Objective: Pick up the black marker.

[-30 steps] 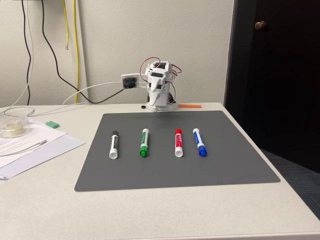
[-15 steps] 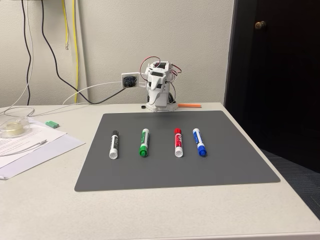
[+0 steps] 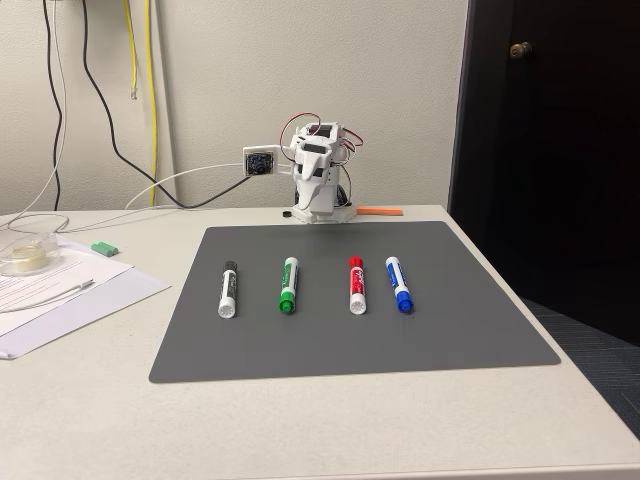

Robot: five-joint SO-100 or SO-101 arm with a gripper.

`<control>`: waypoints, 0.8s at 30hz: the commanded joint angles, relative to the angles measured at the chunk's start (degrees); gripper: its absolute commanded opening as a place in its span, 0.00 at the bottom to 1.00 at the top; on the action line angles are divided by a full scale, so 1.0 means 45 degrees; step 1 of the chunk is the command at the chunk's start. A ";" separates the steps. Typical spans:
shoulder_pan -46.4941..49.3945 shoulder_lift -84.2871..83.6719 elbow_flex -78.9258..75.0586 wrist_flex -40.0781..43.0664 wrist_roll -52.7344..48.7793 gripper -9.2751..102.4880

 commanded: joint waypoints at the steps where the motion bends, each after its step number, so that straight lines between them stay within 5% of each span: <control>1: -0.0039 0.0078 -0.0078 0.0020 -0.0059 0.34; 4: 0.0078 0.0078 -0.0078 -0.0234 0.0000 0.26; 6: -0.0098 0.0078 -0.0078 -0.0742 0.0000 0.08; 24: -0.0293 0.0078 -0.0078 -0.0293 -0.0098 0.08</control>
